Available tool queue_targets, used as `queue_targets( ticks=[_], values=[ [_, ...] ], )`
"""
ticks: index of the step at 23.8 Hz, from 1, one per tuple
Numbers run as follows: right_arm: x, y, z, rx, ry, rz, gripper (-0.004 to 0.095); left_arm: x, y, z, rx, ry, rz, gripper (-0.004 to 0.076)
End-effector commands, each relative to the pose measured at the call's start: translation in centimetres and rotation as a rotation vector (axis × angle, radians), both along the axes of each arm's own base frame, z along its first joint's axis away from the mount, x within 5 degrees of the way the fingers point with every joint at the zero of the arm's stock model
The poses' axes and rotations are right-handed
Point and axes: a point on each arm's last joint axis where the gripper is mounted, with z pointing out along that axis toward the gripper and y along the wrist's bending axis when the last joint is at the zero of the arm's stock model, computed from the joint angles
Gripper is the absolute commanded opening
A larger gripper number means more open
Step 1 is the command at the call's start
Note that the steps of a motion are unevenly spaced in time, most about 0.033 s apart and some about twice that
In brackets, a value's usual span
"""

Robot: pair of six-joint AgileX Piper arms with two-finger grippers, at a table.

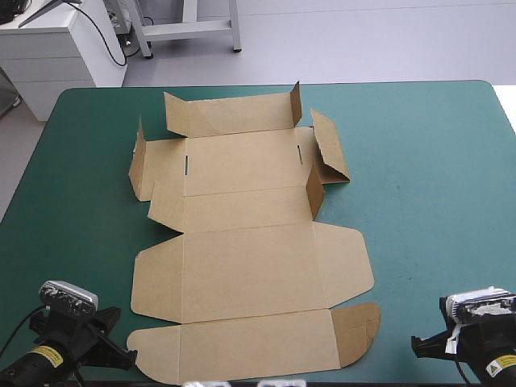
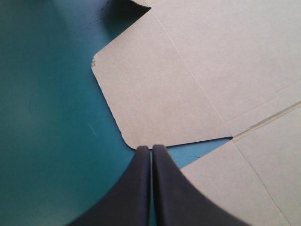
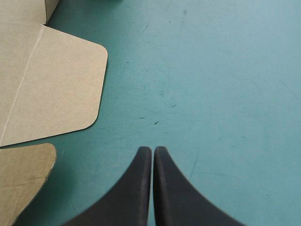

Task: Fold the box

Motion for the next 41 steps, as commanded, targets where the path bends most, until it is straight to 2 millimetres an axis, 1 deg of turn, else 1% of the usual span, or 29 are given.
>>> queue_targets(
  ticks=[1,3,5,7,8,9,10,11,12,13,14,15,16,17,18,20,21,24,26,30,32,34,38,39,41],
  values=[
    [0.5,0.1,1.1,0.020,-0.050,0.005,-0.0002,0.4,-0.1,1.4,-0.029,-0.068,0.010,-0.0008],
    [0.8,0.3,1.0,0.044,-0.012,0.018,-0.0002,0.4,-0.1,1.4,-0.029,-0.068,0.010,-0.0008],
    [1.5,0.3,1.3,0.051,0.032,0.028,-0.0002,0.4,-0.1,1.4,-0.029,-0.068,0.010,-0.0008],
    [2.5,0.3,2.5,0.046,0.050,0.040,-0.0002,0.4,-0.1,1.4,-0.029,-0.068,0.010,-0.0008],
    [3.6,0.3,3.7,0.040,0.080,0.059,-0.0002,0.4,-0.1,1.4,-0.029,-0.068,0.010,-0.0008],
    [4.1,0.4,4.5,0.044,0.088,0.067,-0.0002,0.4,-0.1,1.4,-0.029,-0.068,0.010,-0.0008],
    [5.6,0.5,6.0,0.055,0.126,0.098,-0.0002,0.4,-0.1,1.4,-0.029,-0.068,0.010,-0.0008],
    [6.3,0.6,6.7,0.060,0.134,0.114,-0.0002,0.4,-0.1,1.4,-0.029,-0.068,0.010,-0.0008],
    [8.3,0.7,8.4,0.085,0.144,0.129,-0.0001,0.4,-0.1,1.4,-0.029,-0.068,0.010,-0.0008],
    [10.2,0.7,9.7,0.103,0.166,0.139,-0.0002,0.4,-0.1,1.4,-0.029,-0.068,0.010,-0.0008],
    [11.4,0.8,10.7,0.113,0.181,0.150,-0.0002,0.4,-0.1,1.4,-0.029,-0.068,0.010,-0.0008],
    [13.2,0.8,12.1,0.118,0.203,0.165,-0.0002,0.4,-0.1,1.4,-0.029,-0.068,0.010,-0.0008],
    [14.5,0.7,12.4,0.119,0.247,0.176,-0.0002,0.3,-0.1,1.4,-0.029,-0.070,0.010,-0.0008],
    [16.2,0.7,13.5,0.120,0.275,0.194,-0.0002,0.3,-0.1,1.4,-0.029,-0.070,0.010,-0.0008],
    [17.5,0.8,14.1,0.125,0.282,0.204,-0.0001,0.3,-0.1,1.4,-0.029,-0.070,0.010,-0.0008],
    [21.2,1.8,15.6,0.110,0.282,0.253,0.0000,0.3,-0.1,1.4,-0.028,-0.071,0.005,-0.0008],
    [21.8,2.1,16.0,0.104,0.276,0.258,0.0000,0.3,-0.1,1.4,-0.028,-0.071,0.005,-0.0008],
    [24.1,3.3,16.2,0.085,0.301,0.266,0.0000,0.3,-0.1,1.4,-0.028,-0.071,0.005,-0.0008],
    [25.5,4.4,15.8,0.070,0.319,0.283,0.0000,0.3,-0.1,1.4,-0.028,-0.071,0.005,-0.0008],
    [27.9,6.7,14.3,0.041,0.371,0.320,0.0000,0.3,-0.1,1.4,-0.028,-0.071,0.005,-0.0008],
    [29.0,7.7,13.1,0.029,0.411,0.320,0.0000,0.3,-0.1,1.4,-0.030,-0.070,0.006,-0.0008],
    [29.9,8.7,11.9,0.018,0.443,0.334,0.0000,0.3,-0.1,1.4,-0.030,-0.070,0.006,-0.0008],
    [30.9,10.4,10.4,0.010,0.471,0.368,0.0015,0.3,-0.1,1.4,-0.030,-0.070,0.006,-0.0008],
    [30.9,10.9,10.3,0.015,0.466,0.372,0.0034,0.3,-0.1,1.4,-0.030,-0.070,0.006,-0.0008],
    [31.2,11.7,10.1,0.046,0.451,0.350,0.0125,0.3,-0.1,1.4,-0.030,-0.070,0.006,-0.0008]
  ],
)
